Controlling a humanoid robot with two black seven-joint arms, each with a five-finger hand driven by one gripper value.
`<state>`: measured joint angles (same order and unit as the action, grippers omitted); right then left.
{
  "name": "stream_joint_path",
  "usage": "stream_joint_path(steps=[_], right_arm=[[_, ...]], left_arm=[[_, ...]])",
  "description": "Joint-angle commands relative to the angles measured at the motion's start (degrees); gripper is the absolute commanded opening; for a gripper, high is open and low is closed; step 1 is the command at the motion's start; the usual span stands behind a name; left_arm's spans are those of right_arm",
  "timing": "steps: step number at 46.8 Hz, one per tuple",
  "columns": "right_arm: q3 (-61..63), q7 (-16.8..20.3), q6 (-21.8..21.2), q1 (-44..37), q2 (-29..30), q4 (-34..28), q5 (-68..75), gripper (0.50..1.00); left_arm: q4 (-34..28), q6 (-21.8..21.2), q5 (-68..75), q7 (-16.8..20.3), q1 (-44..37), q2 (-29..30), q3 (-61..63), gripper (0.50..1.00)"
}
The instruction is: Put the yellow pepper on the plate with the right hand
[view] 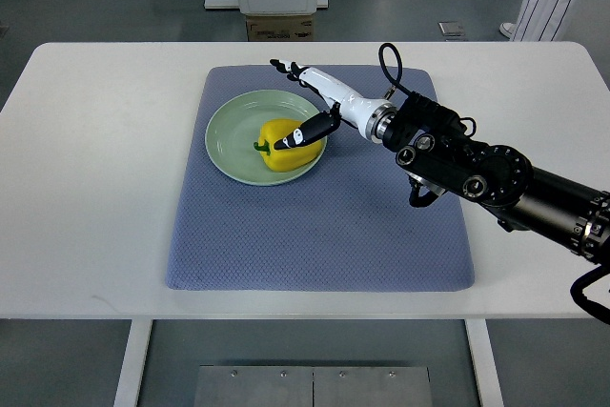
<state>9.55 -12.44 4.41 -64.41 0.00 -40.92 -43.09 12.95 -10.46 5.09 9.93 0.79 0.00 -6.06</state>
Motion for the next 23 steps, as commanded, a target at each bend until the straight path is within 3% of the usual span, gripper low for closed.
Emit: stream_joint_path(steps=[1,23], right_arm=[[2.83,0.05,-0.01,1.04,0.0,0.05,1.69,0.998],[24.98,0.05,0.08,11.94,-6.5,0.58,2.92,0.995]], left_arm=[[-0.03,0.0,0.0,0.0,0.0,0.0,0.0,1.0],[0.05,0.0,0.0,0.0,0.0,0.0,0.0,1.0]])
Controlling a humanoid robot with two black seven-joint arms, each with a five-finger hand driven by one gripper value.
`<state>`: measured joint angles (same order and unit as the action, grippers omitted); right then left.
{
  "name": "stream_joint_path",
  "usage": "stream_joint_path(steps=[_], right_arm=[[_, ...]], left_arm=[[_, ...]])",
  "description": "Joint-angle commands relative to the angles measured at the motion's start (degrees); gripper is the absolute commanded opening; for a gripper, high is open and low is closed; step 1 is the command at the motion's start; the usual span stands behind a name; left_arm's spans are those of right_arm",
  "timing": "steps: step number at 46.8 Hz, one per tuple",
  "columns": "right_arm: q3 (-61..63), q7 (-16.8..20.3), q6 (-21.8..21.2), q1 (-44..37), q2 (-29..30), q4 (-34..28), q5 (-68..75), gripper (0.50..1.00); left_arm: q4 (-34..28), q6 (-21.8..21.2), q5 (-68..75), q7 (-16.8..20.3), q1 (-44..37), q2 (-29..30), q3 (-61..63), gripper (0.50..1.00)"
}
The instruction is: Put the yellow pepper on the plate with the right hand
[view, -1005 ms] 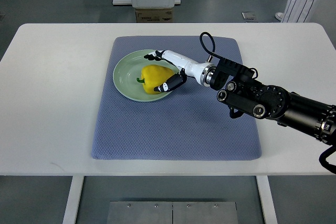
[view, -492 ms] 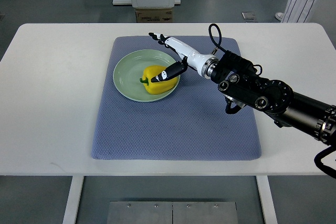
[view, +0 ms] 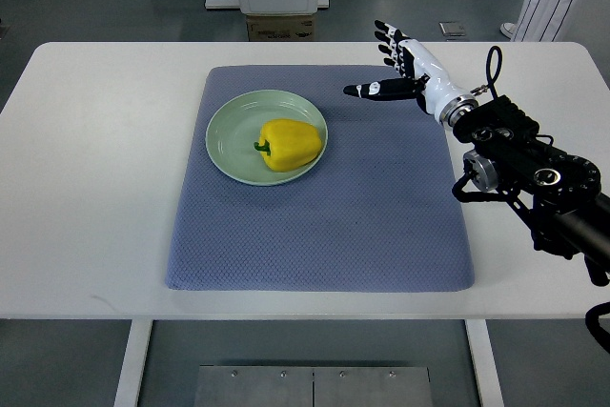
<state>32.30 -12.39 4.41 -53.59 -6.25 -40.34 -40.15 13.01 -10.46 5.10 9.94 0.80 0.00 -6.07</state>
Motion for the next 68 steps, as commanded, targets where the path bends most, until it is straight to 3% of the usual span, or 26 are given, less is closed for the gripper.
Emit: stream_joint_path(steps=[1,19,32,68], right_arm=[[3.03,0.08,0.07,1.46,-0.43,-0.01,-0.02,0.995],[19.11,0.52,0.16,7.09,-0.43,0.87,0.07,0.998],[26.15,0.52,0.86,8.67,0.54,1.23,7.8,0.998],[27.03,-0.09,2.45,12.45,3.17,1.14,8.6,1.0]], left_arm=[[-0.09,0.0,0.0,0.0,-0.01,0.0,0.0,1.0],[0.0,0.0,0.0,0.0,-0.01,0.0,0.0,1.0],[0.0,0.0,0.0,0.0,-0.01,0.0,0.0,1.0],[0.0,0.0,0.0,0.0,-0.01,0.0,0.0,1.0]])
